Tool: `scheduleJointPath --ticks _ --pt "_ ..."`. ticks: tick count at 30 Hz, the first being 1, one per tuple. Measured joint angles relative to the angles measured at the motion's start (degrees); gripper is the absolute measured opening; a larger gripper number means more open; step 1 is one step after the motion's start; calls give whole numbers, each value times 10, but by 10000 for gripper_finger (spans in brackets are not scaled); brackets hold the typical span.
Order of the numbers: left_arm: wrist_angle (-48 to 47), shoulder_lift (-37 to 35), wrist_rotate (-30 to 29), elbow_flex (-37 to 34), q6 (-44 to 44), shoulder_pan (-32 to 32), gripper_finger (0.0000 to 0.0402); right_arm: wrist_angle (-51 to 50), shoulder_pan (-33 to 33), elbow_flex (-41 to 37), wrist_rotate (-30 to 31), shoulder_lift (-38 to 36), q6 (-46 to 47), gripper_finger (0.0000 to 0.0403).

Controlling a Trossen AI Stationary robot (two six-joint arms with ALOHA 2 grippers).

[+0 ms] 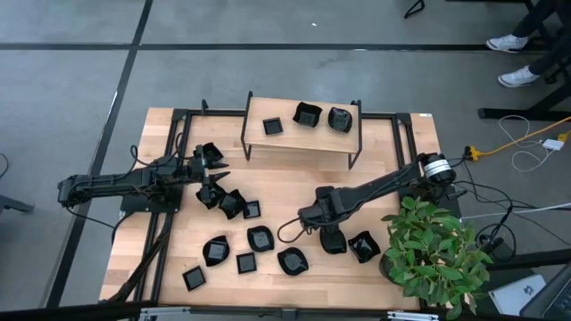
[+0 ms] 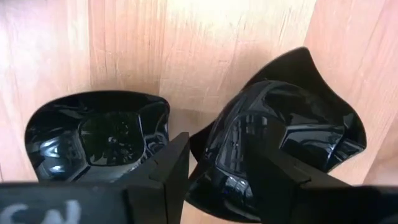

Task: Pick & Place Mini shaped plates
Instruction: Stack the leaf-shaped plate on top of the leaf-shaped plate on the shelf

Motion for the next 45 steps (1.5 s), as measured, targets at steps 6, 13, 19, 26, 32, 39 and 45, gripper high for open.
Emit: scheduleJointPath --ticks 6,13,19,26,32,39,45 --pt "0 0 0 0 0 0 104 -2 -5 0 13 0 -2 149" --pt "0 0 0 0 0 0 104 -6 -7 0 26 0 -2 142" --pt "0 0 0 0 0 0 104 -7 -9 0 26 0 -2 94" --pt "0 0 0 0 0 0 104 -7 -10 0 25 0 -2 11" --pt "0 0 0 0 0 0 104 -7 -10 0 25 0 -2 11" --pt "0 0 0 0 0 0 104 -7 -10 7 25 0 -14 16" --pt "0 0 0 0 0 0 104 -7 -10 7 25 0 -15 44"
